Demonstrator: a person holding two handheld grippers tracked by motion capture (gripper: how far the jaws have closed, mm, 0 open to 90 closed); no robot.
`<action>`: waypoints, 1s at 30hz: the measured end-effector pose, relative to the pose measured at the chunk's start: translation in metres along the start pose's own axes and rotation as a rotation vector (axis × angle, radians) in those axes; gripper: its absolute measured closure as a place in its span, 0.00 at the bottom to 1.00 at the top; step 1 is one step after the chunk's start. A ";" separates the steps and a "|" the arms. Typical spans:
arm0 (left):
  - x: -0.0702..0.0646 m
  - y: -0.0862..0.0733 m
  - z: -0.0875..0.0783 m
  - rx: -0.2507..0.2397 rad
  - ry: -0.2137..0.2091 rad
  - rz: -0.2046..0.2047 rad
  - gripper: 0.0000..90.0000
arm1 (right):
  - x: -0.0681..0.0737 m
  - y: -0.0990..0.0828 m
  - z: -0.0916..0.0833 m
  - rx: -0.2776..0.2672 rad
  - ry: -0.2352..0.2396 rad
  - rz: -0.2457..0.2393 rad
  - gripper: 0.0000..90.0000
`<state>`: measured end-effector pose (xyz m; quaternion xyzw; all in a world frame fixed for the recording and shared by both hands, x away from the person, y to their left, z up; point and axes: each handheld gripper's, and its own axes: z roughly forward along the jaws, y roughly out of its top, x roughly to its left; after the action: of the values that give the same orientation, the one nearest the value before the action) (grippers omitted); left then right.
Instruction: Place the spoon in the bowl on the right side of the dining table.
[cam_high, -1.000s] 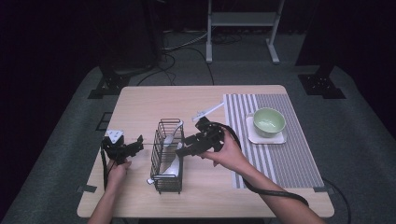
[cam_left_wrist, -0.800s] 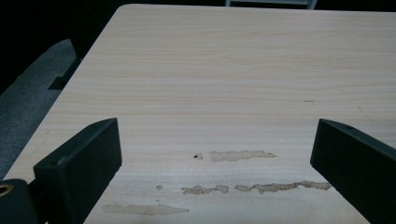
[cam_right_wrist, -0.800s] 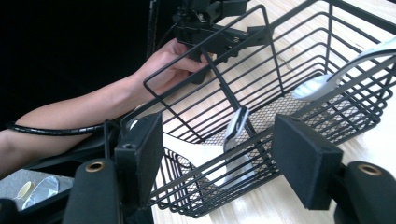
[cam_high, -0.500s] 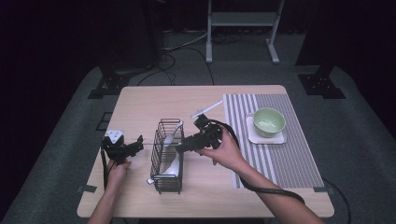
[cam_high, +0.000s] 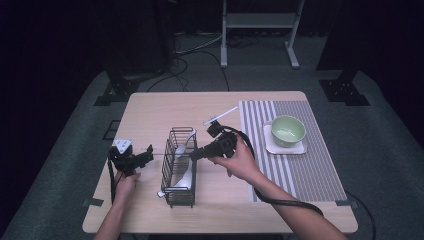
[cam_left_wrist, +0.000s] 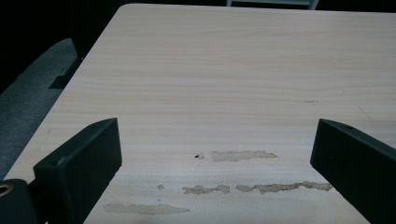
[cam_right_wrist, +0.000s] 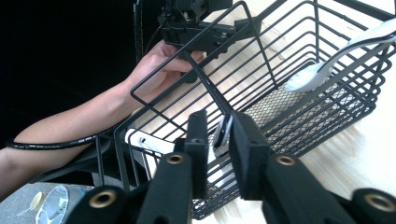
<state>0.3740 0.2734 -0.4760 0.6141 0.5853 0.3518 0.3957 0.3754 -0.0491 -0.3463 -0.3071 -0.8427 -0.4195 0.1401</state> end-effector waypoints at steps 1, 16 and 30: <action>0.000 0.000 0.000 0.001 0.000 -0.001 0.01 | 0.000 0.000 0.000 0.001 0.001 0.003 0.90; 0.000 0.000 0.000 0.002 -0.002 -0.004 0.01 | 0.001 -0.001 -0.001 -0.015 0.027 0.004 0.95; 0.000 0.000 0.000 -0.001 -0.006 0.000 0.01 | 0.008 0.005 -0.015 -0.066 0.053 0.010 0.95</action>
<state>0.3737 0.2734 -0.4760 0.6149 0.5840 0.3502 0.3977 0.3723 -0.0553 -0.3302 -0.3046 -0.8229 -0.4542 0.1542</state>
